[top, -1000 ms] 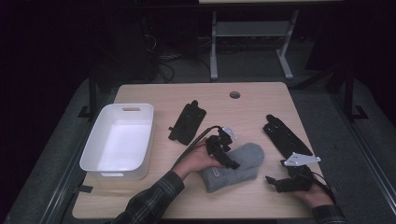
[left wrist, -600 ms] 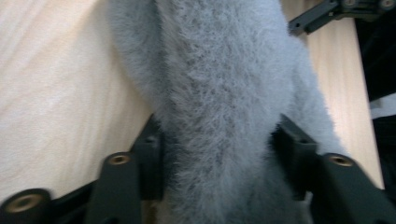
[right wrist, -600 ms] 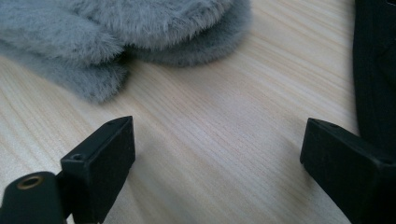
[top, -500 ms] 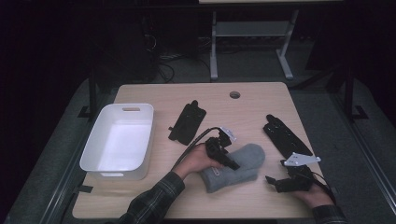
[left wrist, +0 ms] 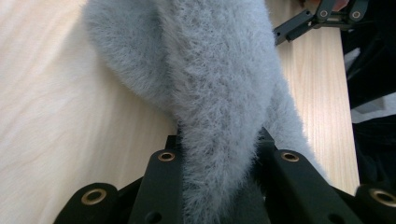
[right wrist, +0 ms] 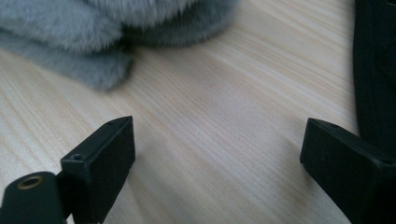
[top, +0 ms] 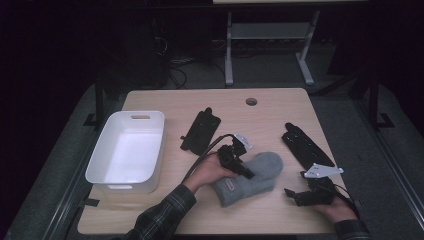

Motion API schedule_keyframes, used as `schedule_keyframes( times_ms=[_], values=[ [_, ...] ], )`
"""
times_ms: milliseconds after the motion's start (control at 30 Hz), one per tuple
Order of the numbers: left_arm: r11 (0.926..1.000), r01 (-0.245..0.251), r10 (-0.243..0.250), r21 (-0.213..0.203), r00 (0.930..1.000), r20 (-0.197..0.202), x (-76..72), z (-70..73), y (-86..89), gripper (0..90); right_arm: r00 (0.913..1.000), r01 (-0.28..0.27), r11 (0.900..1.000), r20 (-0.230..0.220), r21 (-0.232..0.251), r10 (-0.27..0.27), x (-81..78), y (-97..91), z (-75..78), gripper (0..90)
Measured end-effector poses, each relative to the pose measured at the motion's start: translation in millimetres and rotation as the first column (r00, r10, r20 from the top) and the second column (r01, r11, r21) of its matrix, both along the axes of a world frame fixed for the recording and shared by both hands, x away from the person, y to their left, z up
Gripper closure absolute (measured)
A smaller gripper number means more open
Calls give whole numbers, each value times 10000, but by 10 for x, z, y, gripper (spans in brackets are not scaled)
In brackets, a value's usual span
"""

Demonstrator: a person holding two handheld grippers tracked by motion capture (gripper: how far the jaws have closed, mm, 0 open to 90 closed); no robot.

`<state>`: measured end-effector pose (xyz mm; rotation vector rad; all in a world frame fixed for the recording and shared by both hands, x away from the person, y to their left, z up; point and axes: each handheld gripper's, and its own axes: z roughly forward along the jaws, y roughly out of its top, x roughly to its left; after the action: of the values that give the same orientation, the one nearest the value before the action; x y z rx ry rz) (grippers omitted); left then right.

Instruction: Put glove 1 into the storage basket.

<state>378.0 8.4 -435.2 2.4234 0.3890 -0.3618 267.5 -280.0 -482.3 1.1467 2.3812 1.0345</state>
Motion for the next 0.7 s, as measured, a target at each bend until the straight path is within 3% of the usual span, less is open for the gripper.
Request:
schedule_keyframes(
  times_ms=[333, 500, 700],
  values=[
    [9954, -958, 957, -16, 9937, 583, 27, 288, 325, 725, 10000, -7, 10000, 1, -3, 7, 0, -1, 0, 100],
    [9914, -1307, 1310, -83, 9877, 853, 25, 461, 494, 725, 10000, -8, 10000, 6, -7, 8, 1, -1, 0, 100],
    [9825, -1852, 1863, -210, 9754, 1179, 34, 682, 672, 725, 10000, -10, 10000, 14, -12, 10, 1, -1, -1, 100]
  ],
)
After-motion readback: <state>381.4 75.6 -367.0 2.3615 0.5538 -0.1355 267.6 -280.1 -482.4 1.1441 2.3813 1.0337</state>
